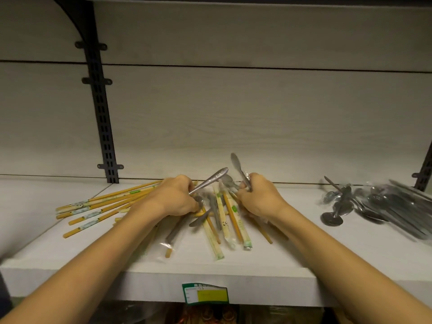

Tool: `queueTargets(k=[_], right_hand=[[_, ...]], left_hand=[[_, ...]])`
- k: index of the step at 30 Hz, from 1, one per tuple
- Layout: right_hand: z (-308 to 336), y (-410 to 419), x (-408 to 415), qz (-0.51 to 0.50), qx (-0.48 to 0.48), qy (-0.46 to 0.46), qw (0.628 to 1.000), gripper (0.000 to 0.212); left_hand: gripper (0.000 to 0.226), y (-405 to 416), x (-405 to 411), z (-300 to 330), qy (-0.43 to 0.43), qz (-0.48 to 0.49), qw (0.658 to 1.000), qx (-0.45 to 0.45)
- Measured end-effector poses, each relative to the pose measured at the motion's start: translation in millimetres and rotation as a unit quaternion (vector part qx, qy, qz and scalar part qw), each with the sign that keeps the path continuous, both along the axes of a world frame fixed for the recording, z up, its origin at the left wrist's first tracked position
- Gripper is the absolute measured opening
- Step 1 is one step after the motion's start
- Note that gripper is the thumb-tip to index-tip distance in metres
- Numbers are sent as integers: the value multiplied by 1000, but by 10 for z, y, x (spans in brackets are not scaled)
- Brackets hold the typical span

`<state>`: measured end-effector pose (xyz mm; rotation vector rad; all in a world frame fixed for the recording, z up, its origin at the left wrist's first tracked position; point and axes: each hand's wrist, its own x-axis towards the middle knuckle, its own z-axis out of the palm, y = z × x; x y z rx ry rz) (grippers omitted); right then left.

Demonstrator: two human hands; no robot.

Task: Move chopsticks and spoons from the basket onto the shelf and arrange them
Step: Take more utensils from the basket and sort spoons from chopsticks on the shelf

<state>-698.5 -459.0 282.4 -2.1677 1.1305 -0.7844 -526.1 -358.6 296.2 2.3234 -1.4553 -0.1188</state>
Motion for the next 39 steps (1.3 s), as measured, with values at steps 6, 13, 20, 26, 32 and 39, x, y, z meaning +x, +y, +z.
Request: queueTargets(k=[6, 13, 20, 26, 32, 39], right_hand=[[-19, 113, 3, 52, -8, 48, 997, 52], [51, 98, -90, 40, -9, 124, 991, 48], [21, 108, -120, 35, 6, 86, 996, 49], [-33, 49, -96, 4, -13, 71, 997, 33], [1, -50, -83, -45, 108, -136, 984, 22], [-70, -36, -49, -48, 144, -145, 978, 25]], left_hand=[[32, 18, -46, -13, -10, 29, 999, -11], [21, 160, -78, 87, -40, -5, 998, -48], [12, 197, -204, 109, -67, -15, 995, -69], [12, 143, -260, 57, -49, -14, 995, -82], [35, 130, -473, 60, 27, -35, 994, -96], [45, -1, -674, -46, 39, -20, 999, 6]])
